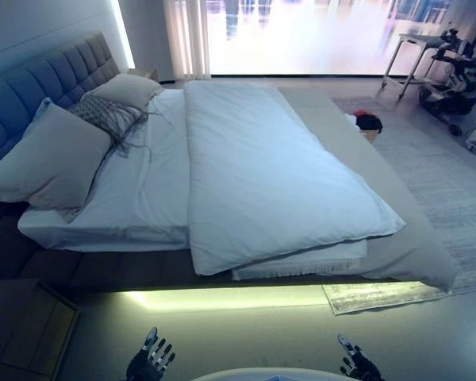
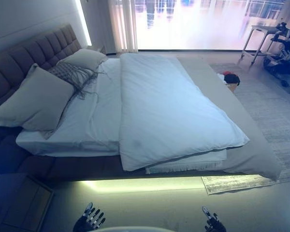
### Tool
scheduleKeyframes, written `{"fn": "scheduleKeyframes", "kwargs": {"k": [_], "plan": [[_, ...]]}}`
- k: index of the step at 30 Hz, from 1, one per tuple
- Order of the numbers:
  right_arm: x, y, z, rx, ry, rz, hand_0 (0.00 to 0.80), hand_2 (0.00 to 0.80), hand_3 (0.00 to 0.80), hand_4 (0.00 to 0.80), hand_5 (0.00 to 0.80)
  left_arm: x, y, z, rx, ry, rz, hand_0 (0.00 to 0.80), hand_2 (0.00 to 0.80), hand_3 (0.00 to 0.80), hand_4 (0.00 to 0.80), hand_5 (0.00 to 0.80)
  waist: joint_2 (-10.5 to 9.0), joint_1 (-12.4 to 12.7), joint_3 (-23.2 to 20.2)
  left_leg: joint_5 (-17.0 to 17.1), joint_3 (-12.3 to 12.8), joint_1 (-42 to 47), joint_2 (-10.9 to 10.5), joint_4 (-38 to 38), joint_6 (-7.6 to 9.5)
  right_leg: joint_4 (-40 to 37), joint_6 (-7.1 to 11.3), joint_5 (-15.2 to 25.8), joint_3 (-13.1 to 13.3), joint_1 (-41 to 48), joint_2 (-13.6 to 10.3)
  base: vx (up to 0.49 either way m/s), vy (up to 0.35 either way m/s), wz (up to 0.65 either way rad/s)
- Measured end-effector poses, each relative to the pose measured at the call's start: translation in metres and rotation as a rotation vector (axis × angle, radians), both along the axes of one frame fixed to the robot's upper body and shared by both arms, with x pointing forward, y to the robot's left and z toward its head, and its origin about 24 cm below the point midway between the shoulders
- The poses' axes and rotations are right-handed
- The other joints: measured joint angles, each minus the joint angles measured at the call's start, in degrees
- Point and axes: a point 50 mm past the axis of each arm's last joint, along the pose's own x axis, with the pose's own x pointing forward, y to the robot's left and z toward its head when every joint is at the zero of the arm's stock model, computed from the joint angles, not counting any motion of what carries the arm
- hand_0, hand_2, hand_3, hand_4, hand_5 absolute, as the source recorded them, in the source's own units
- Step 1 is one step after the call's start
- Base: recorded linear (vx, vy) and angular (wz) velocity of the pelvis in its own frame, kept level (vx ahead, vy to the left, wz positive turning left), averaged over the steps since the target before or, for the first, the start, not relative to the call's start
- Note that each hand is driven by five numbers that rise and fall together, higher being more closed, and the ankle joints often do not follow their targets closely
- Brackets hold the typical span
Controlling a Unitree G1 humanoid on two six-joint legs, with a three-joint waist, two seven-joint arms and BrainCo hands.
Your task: Make the bed neatly
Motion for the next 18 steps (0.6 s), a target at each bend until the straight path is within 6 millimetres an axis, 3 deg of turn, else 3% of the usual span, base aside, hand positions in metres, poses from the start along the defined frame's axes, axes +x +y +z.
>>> {"fn": "scheduleKeyframes", "kwargs": {"k": [18], "plan": [[-0.0084, 0.0058, -0.0039, 0.028, 0.051, 0.039, 0.000, 0.000, 0.000, 0.000, 0.000, -0.0083, -0.0009, -0.0036, 0.044, 0.093, -0.054, 0.000, 0.000, 0.000, 0.000, 0.000, -0.11, 0.0, -0.2, 0.0, 0.0, 0.0, 0.0, 0.0, 0.03, 0.0, -0.01, 0.0, 0.0, 0.0, 0.0, 0.000, 0.000, 0.00]]}}
